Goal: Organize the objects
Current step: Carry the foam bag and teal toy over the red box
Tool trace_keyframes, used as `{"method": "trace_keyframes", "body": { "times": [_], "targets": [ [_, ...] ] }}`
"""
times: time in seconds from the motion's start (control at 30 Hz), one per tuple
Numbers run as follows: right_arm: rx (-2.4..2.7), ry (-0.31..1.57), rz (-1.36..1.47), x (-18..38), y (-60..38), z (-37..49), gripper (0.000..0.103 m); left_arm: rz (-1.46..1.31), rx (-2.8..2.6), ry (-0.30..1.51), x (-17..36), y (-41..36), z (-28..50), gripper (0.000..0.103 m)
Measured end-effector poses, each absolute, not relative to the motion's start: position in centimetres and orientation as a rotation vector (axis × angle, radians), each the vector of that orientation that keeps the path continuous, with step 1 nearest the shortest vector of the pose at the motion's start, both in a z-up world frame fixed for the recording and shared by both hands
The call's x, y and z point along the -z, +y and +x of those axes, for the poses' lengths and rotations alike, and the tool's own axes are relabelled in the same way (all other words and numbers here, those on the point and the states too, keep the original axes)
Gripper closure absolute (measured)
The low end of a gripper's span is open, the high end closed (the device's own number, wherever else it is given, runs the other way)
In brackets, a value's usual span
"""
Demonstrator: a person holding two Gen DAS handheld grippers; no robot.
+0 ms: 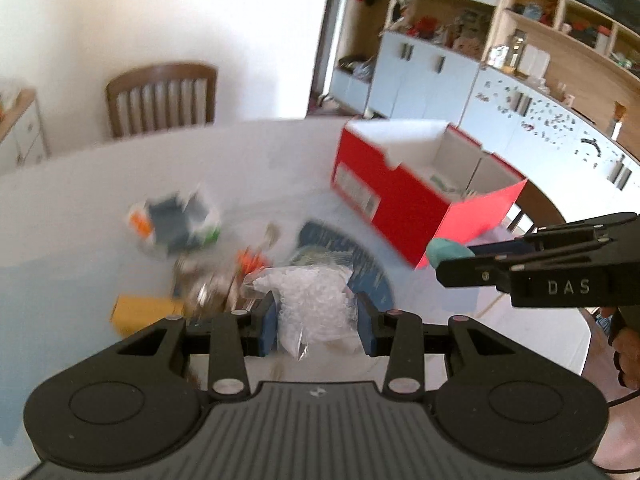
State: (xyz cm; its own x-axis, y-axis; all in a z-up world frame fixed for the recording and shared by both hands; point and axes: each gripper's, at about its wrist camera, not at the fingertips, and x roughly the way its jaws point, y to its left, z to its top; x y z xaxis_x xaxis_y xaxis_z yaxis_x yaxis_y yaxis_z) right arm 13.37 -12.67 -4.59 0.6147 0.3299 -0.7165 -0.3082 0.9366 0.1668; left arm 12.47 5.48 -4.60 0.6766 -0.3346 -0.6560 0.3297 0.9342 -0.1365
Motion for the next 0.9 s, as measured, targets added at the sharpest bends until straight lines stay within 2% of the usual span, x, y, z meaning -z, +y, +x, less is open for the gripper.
{"method": "trace_keyframes", "body": {
  "times": [0.4, 0.9],
  "targets": [
    [-0.328, 0.756, 0.008, 1.4, -20.9, 16.3, 0.073, 0.042, 0.464, 0.686, 0.4, -3.6, 17.7, 0.064],
    [-0.269, 0.723, -0.009, 1.1, -30.4, 21.1, 0.073, 0.110, 0.485, 0.665, -0.8, -14.0, 23.8, 0.064]
  ]
}}
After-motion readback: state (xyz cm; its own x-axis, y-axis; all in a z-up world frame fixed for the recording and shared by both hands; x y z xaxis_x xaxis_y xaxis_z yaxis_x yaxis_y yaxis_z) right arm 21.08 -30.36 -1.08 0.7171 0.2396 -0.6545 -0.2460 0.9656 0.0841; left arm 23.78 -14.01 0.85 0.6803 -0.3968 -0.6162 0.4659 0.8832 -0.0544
